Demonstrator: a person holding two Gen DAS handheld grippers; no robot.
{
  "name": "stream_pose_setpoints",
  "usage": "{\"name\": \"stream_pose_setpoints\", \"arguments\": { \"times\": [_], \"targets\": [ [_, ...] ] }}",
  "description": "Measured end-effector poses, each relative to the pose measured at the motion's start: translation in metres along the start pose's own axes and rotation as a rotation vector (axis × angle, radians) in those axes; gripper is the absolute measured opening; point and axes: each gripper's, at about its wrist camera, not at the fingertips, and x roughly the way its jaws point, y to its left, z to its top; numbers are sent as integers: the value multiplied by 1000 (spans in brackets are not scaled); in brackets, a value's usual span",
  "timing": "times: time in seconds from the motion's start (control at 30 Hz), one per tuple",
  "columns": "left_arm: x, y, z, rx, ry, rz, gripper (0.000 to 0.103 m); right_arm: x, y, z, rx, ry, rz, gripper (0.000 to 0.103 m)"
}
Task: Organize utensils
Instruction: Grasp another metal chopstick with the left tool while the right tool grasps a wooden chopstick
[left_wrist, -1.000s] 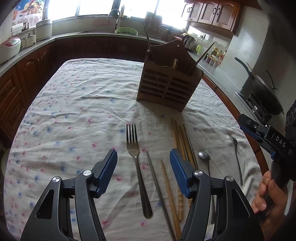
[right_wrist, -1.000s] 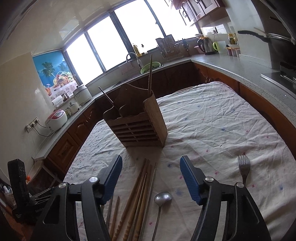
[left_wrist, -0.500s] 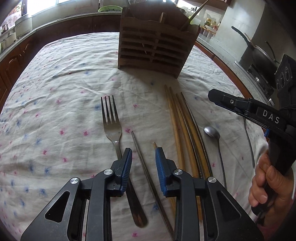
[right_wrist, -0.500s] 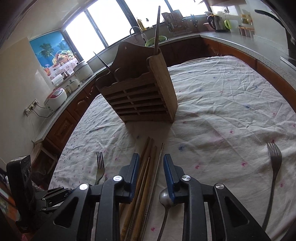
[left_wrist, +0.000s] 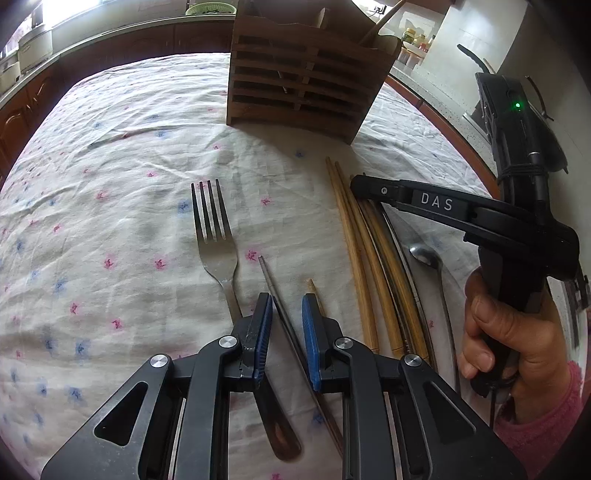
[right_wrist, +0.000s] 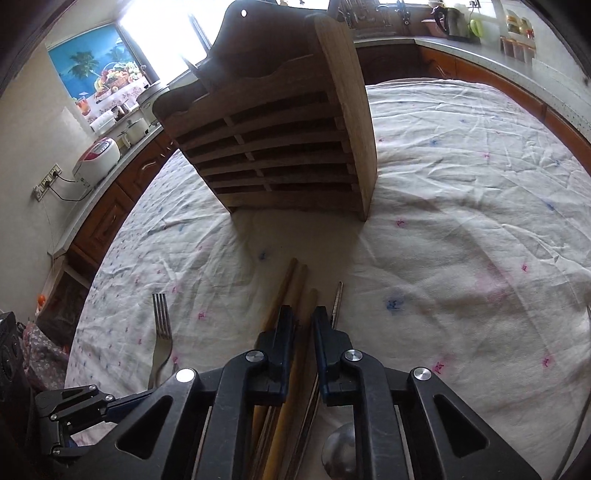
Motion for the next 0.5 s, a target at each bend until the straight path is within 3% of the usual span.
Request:
{"name": "stream_pose_setpoints", "arguments": {
  "times": [0.23, 0.5],
  "targets": [
    [3, -7, 3, 31, -13, 49, 7, 6, 10, 7, -88, 19, -50, 5],
    [-4, -1, 0, -4, -26, 31, 4, -17, 6, 4, -21, -35, 35, 5]
  ]
}}
